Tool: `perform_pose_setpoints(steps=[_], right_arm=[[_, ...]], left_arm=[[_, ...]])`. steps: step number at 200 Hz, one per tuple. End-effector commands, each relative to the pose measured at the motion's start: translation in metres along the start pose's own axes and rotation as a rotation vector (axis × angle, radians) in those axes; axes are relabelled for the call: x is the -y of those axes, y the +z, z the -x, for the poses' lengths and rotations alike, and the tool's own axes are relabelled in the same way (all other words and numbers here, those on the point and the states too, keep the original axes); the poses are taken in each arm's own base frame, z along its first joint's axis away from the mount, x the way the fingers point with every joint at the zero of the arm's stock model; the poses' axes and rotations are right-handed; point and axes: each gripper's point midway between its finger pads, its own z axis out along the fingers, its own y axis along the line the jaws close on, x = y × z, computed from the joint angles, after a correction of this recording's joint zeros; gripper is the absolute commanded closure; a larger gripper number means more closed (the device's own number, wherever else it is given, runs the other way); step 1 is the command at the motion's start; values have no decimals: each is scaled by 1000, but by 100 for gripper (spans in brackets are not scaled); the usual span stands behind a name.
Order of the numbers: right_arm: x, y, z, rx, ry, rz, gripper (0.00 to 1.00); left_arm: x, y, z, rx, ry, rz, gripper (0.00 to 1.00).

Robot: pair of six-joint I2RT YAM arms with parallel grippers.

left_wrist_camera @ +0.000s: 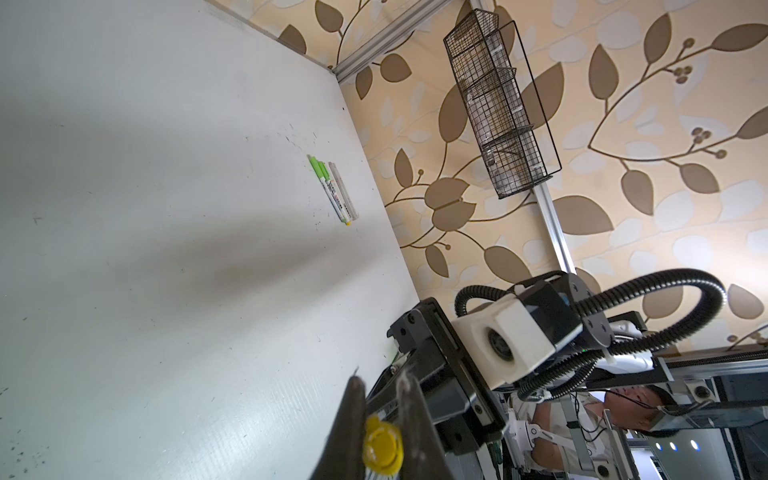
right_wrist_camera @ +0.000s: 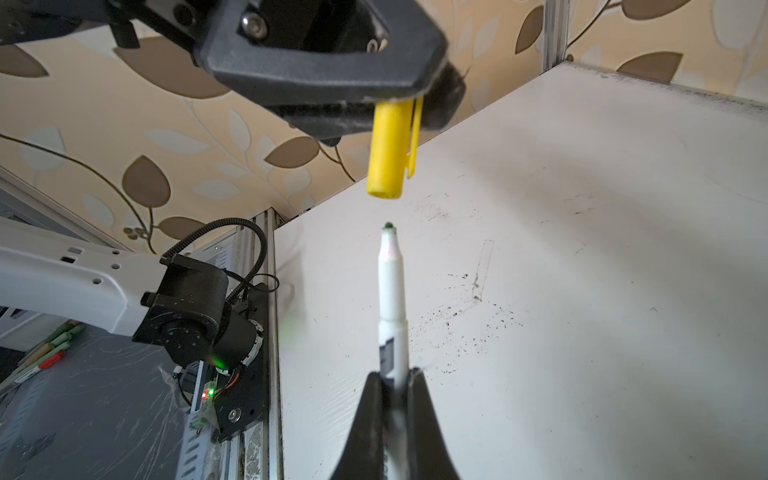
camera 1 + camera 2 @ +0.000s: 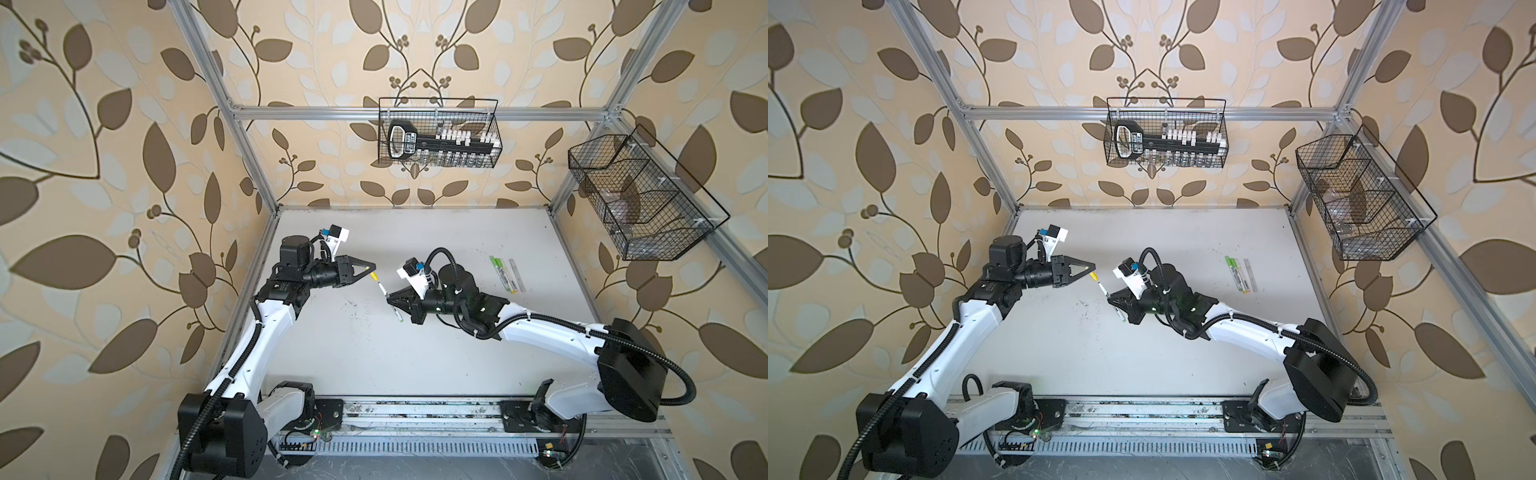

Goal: Insert the pens into the pen caps
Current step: 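Press the yellow cap down onto the white pen tip with the left gripper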

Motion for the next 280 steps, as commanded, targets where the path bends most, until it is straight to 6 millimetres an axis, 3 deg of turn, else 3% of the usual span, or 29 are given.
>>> perform_pose_setpoints(steps=[1,184,217,244,280], right_arm=[[0,-4,9,38,-9,-7,95],[-3,-6,22,46,-28,-14,95],[5,-2,18,33,-4,-45,95],[17,2,14,1,19,-106,95],[26,-2,6,-39,31,-179,95]], left_arm=[[10,2,-4,-24,35,-52,100],[-7,10,-15,-76,13,21,100],[-3,8,-10,-50,43,32,100],[-14,4,-7,-24,44,117,100],[1,-5,-2,26,89,116,100]])
